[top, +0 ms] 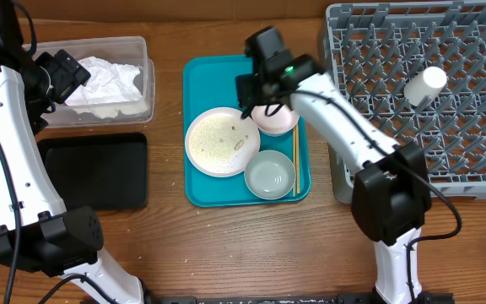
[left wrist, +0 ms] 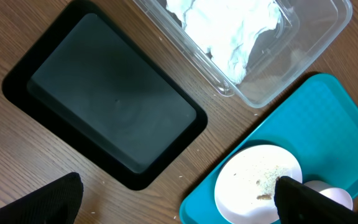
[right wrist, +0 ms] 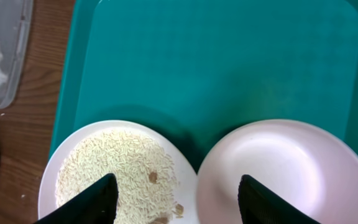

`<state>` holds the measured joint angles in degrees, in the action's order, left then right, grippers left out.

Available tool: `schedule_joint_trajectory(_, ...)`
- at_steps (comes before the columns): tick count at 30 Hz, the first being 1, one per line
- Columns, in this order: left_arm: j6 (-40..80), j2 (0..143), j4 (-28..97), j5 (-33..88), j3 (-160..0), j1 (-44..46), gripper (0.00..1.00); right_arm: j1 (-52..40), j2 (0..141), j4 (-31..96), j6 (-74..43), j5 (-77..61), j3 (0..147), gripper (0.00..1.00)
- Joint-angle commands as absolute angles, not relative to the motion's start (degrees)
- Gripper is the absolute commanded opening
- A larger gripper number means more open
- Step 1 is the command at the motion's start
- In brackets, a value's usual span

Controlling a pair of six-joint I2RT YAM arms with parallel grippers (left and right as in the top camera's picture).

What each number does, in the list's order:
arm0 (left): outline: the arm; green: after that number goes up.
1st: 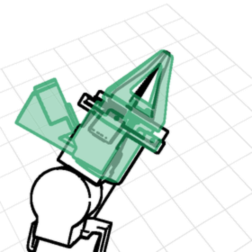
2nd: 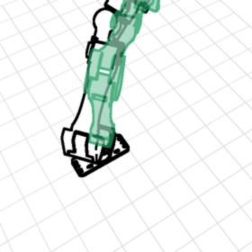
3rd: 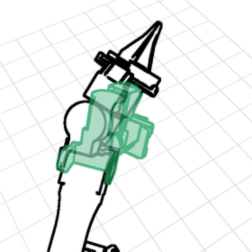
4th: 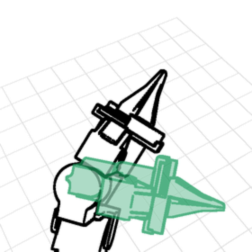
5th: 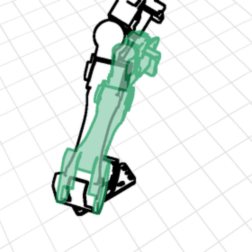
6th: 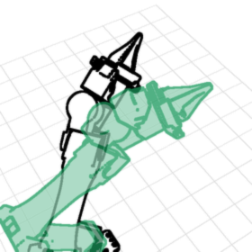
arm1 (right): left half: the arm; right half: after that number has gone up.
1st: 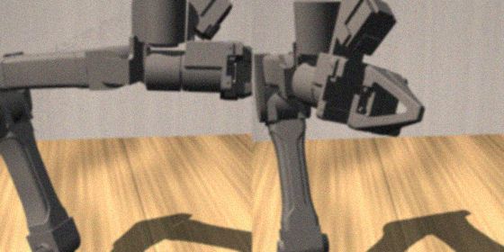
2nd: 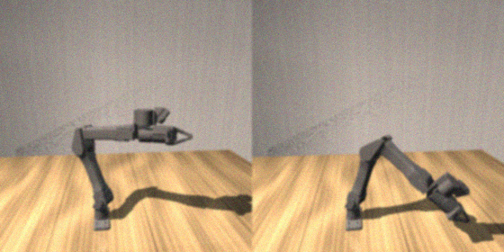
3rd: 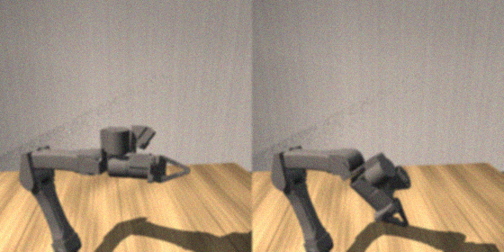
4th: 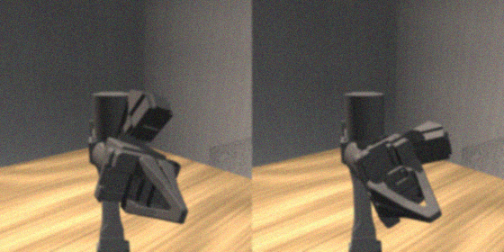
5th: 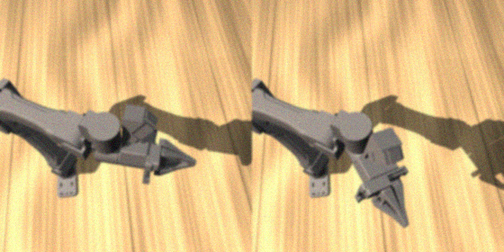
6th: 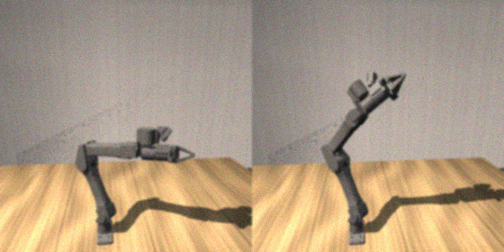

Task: Sort waste into correct bins and load items into the dishwasher
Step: 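Reach the right gripper to the tray and grasp the pink bowl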

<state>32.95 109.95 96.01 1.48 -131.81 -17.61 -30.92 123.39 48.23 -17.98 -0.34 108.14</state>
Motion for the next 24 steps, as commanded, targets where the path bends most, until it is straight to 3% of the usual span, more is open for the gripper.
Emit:
schedule_joint_trajectory(1,33.6,110.2,95.9,1.3,-132.4,-17.2,1.00,-33.7,123.8,46.3,-27.0,10.6,106.0,0.63)
schedule_joint_trajectory(15,33.6,110.2,95.9,1.3,-132.4,-17.2,1.00,-34.1,129.9,47.2,-33.1,11.3,106.0,0.57)
schedule_joint_trajectory(24,33.6,110.2,95.9,1.3,-132.4,-17.2,1.00,-34.1,130.4,46.8,-33.1,11.4,106.0,0.36)
